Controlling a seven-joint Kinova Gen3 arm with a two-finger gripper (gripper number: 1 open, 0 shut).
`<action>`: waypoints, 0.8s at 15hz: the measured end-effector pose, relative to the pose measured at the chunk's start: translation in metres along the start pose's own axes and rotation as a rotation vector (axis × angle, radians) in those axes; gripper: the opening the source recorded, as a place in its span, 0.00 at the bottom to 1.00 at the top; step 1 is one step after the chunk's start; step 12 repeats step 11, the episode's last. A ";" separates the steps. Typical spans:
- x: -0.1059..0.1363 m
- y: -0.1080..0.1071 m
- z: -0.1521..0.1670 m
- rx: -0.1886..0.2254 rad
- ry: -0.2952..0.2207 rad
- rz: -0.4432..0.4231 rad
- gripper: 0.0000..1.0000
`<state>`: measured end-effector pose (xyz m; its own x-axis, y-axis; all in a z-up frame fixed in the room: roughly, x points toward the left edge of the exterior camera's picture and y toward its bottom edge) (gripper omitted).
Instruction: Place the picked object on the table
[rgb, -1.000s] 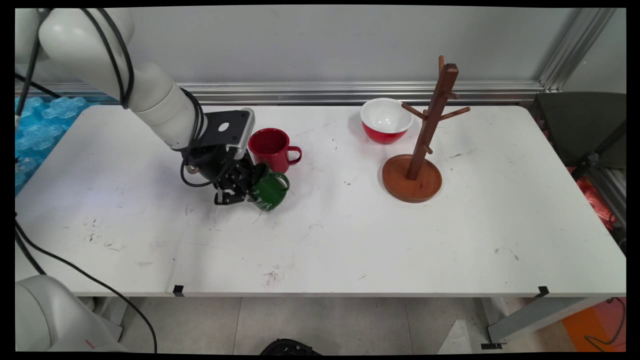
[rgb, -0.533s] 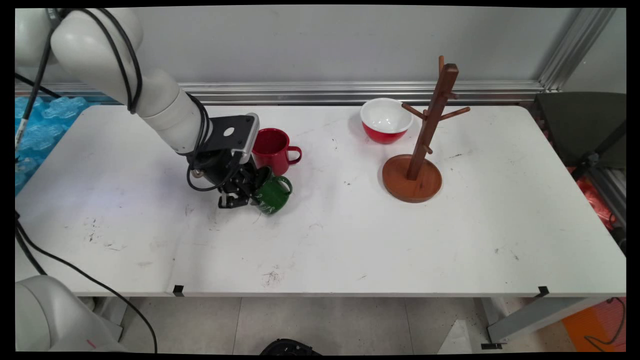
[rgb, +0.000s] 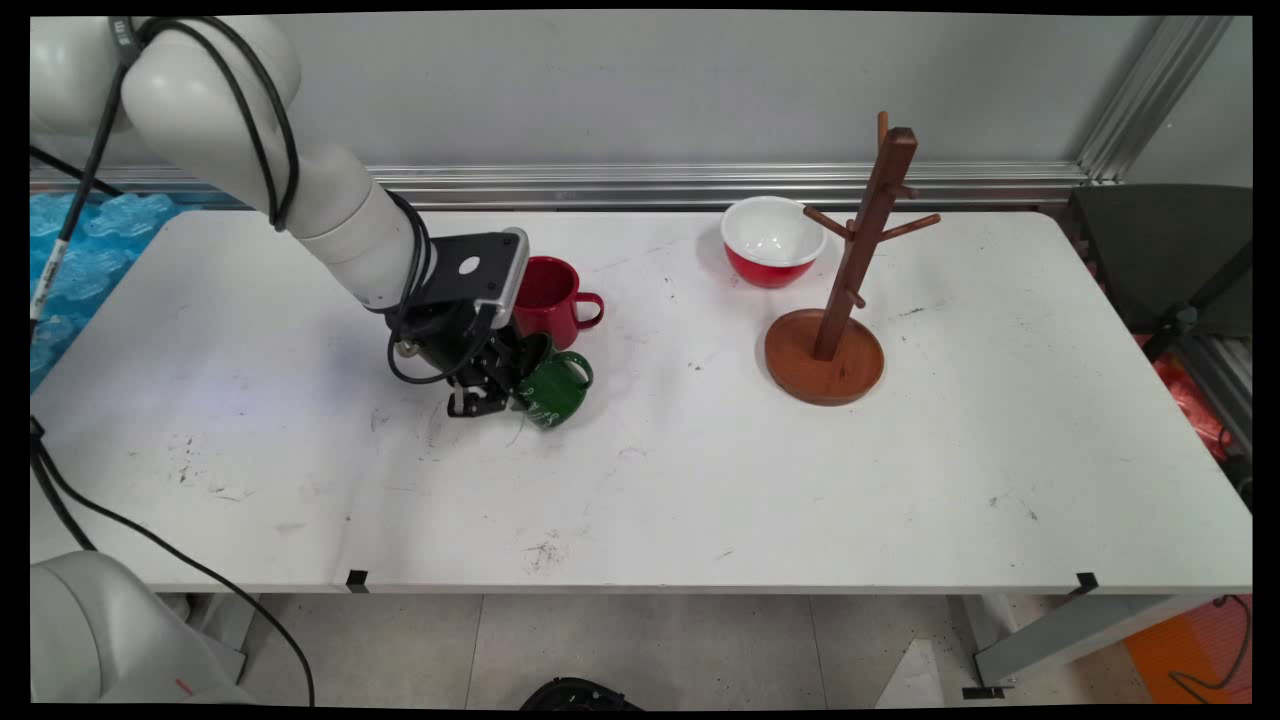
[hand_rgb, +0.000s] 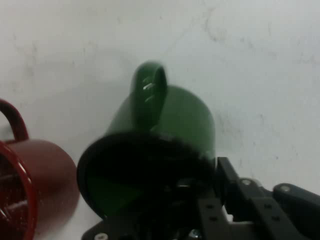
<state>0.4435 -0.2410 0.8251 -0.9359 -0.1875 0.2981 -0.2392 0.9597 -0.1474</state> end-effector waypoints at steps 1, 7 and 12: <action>0.000 0.000 0.000 0.001 0.001 -0.001 0.00; 0.003 -0.004 0.004 0.004 0.006 -0.005 1.00; 0.005 -0.005 0.006 0.004 0.010 -0.007 1.00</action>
